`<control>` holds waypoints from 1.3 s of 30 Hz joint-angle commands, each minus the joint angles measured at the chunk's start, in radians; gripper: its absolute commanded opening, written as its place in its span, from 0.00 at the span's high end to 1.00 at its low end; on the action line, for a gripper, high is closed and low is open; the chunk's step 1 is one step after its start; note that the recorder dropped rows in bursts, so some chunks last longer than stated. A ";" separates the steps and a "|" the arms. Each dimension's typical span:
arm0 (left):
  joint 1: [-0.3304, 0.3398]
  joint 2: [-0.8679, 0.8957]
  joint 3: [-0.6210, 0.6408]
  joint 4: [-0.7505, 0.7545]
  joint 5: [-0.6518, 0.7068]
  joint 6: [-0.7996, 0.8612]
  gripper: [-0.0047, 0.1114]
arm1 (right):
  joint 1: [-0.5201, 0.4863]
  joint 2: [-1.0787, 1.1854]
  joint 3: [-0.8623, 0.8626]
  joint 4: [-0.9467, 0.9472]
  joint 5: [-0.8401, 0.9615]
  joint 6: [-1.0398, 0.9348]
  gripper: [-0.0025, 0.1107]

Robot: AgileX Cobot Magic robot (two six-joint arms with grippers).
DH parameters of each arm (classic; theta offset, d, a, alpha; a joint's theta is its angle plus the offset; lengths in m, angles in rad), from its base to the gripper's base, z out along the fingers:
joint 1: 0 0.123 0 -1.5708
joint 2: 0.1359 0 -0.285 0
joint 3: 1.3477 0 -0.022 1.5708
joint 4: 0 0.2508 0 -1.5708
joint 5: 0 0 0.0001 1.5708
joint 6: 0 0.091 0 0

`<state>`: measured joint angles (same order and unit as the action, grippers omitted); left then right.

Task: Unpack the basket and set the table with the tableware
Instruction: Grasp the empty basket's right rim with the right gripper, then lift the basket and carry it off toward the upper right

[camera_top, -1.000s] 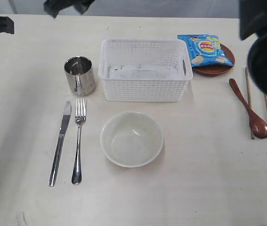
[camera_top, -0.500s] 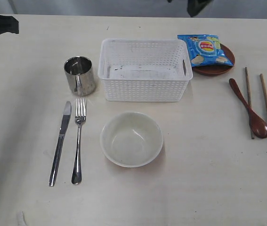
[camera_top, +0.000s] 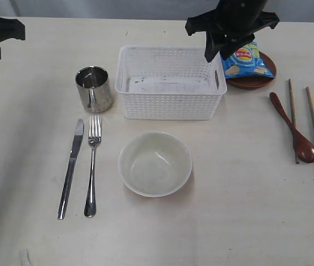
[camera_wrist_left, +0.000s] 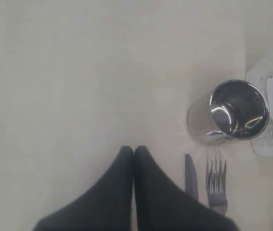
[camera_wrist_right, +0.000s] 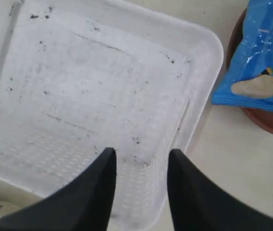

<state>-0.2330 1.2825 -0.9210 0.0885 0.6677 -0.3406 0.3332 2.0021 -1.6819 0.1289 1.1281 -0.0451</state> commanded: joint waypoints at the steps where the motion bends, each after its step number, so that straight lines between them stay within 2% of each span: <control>1: 0.000 -0.001 0.006 -0.014 -0.009 0.007 0.96 | 0.001 0.026 0.003 -0.070 -0.002 0.057 0.67; 17: 0.000 -0.001 0.006 -0.017 -0.008 0.007 0.96 | 0.001 0.104 0.004 -0.067 -0.015 0.059 0.67; 19: 0.000 -0.001 0.006 -0.017 -0.008 0.007 0.96 | 0.001 0.112 0.004 -0.067 -0.028 0.059 0.70; 24: 0.000 -0.001 0.006 -0.017 -0.008 0.007 0.96 | 0.001 0.122 0.004 -0.072 -0.066 0.054 0.98; 39: 0.000 -0.001 0.006 -0.017 -0.014 0.013 0.96 | -0.005 0.087 -0.067 -0.076 -0.140 0.067 0.98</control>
<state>-0.2330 1.2825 -0.9210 0.0816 0.6601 -0.3329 0.3332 2.1200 -1.7140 0.0647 1.0132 0.0112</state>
